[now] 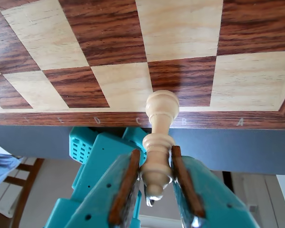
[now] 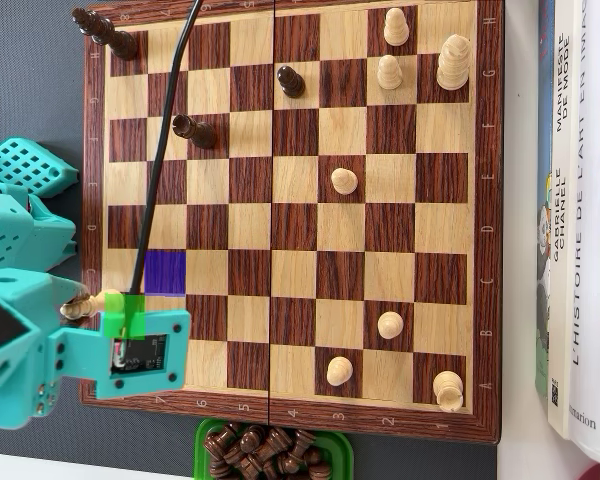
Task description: Play chess
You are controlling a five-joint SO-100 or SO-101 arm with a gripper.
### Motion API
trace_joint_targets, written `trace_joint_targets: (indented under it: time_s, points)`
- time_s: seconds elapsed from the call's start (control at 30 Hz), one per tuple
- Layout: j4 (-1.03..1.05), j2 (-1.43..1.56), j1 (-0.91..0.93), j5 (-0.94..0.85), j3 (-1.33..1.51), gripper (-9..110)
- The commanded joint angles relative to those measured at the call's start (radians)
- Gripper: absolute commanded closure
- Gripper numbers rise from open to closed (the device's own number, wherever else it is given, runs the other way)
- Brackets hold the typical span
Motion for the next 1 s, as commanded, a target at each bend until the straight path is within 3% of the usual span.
trace_joint_targets:
  time_s: [0.0,0.97]
  points:
    - [-0.003,-0.009,0.009,-0.006,-0.063,94]
    - [-0.074,-0.067,0.021,-0.02,-0.064,94]
